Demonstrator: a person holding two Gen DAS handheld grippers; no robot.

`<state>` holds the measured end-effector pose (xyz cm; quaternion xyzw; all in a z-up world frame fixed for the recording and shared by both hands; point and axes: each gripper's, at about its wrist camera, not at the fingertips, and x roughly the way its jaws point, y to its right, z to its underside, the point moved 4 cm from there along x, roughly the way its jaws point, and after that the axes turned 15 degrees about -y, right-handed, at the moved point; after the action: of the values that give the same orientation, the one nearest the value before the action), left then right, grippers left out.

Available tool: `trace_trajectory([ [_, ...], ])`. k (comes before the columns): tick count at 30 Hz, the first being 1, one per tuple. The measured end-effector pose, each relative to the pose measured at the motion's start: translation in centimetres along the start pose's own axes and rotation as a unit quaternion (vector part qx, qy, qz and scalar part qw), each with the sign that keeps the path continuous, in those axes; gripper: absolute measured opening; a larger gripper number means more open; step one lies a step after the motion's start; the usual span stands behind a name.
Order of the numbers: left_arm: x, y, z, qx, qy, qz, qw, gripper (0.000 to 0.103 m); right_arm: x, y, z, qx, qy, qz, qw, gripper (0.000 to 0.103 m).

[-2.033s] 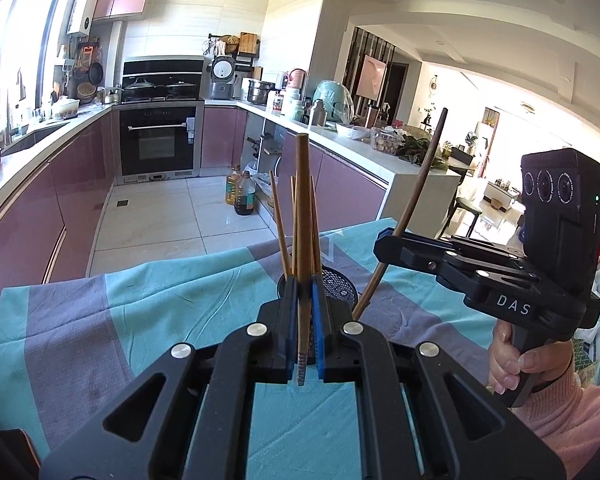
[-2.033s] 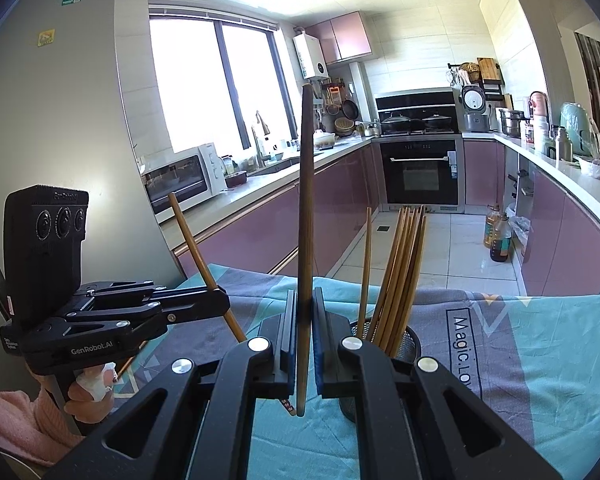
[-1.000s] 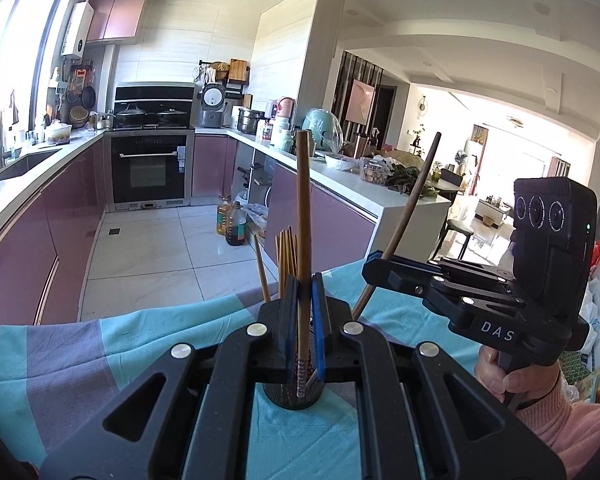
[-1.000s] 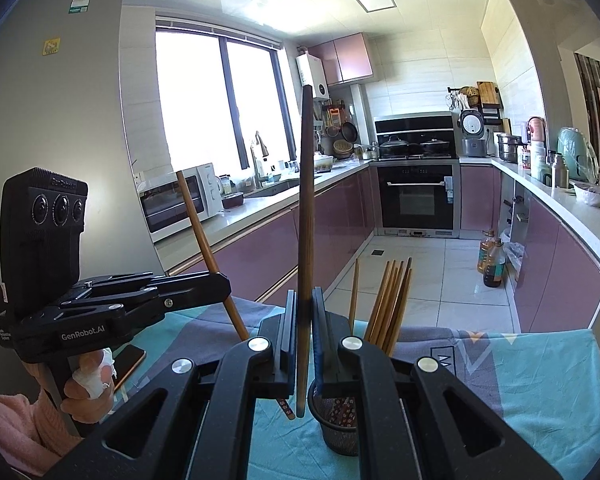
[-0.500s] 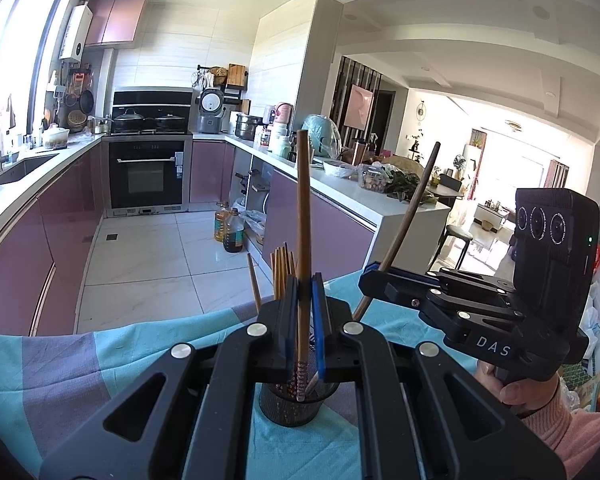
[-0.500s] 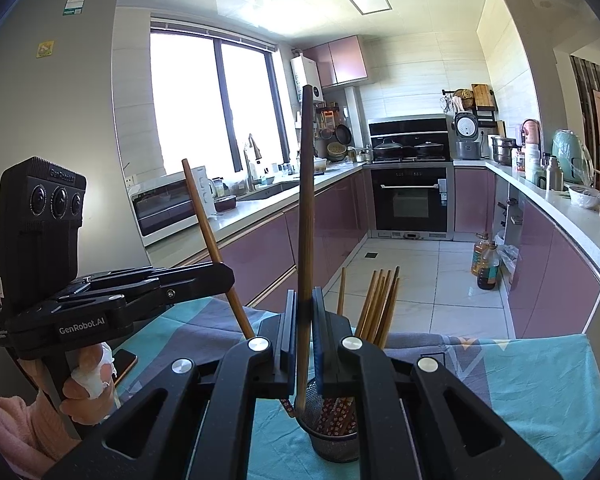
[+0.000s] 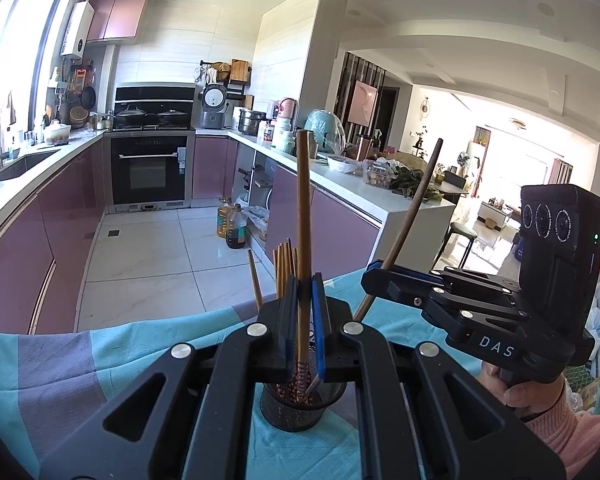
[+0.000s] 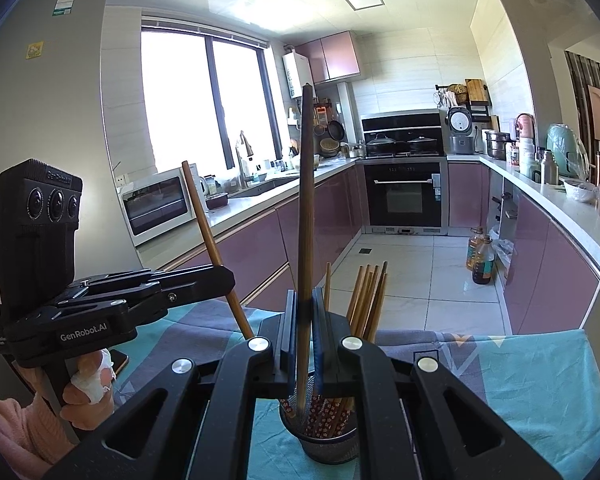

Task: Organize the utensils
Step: 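Lower both held chopsticks into the mesh cup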

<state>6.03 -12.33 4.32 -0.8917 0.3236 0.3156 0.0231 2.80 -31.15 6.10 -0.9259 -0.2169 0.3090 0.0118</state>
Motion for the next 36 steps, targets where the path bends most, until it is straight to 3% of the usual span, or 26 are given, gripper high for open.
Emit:
trace_trajectory([
  [36, 1.9, 0.5, -1.0, -0.009, -0.041, -0.007, 0.9991, 0.008, 3.1, 1.6, 0.1, 0.016, -0.036, 0.006, 0.999, 0.006],
])
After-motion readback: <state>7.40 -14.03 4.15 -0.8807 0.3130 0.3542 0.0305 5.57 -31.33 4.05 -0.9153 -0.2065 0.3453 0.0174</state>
